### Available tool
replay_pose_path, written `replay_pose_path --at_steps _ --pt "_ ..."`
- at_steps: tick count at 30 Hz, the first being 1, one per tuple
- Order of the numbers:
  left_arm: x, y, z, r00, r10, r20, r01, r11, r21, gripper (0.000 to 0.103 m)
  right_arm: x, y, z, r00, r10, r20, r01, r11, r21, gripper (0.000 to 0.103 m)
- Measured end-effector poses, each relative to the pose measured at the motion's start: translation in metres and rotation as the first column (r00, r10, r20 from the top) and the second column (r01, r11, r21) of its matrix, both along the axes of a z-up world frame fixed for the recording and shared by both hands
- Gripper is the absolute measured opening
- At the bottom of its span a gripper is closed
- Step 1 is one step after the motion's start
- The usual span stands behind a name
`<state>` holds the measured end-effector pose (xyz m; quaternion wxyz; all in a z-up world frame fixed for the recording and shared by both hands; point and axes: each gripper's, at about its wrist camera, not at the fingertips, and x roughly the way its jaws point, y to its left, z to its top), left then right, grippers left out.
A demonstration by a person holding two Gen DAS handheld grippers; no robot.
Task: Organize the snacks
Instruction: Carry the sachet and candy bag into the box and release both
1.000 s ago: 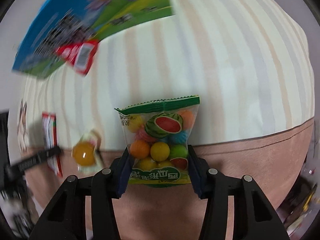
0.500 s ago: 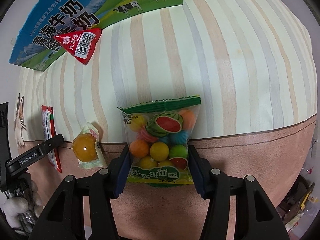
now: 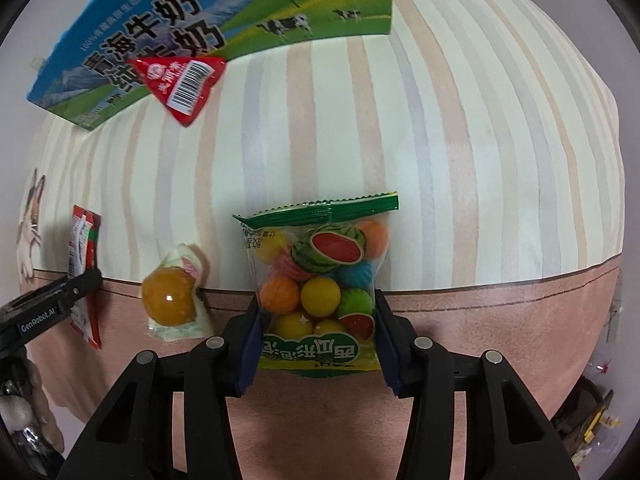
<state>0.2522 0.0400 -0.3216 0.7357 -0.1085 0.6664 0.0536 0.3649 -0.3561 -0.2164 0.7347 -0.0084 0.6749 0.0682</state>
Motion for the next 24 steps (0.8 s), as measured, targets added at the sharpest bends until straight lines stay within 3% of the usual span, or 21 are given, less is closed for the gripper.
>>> replay_pose_path --at_steps 7,14,19,24 --pt "0.003 0.017 0.049 0.999 -0.001 0.048 0.004 0.997 -0.077 0.051 -0.001 0.003 0.023 1.0 -0.014 0.008 0.013 0.991 0.13 0.051" --pt "0.016 0.014 0.139 0.983 0.012 0.185 0.029 0.976 -0.215 0.051 0.013 0.01 0.087 0.998 -0.004 0.057 -0.013 0.958 0.287 0.051" --pt "0.056 0.006 0.19 0.971 0.006 0.24 0.065 0.956 -0.286 0.051 0.048 0.018 0.145 0.992 -0.005 0.124 -0.042 0.926 0.375 0.051" --pt "0.121 -0.001 0.221 0.962 -0.006 0.274 0.085 0.956 -0.279 0.052 0.102 0.027 0.183 0.98 0.009 0.2 -0.08 0.934 0.349 0.051"
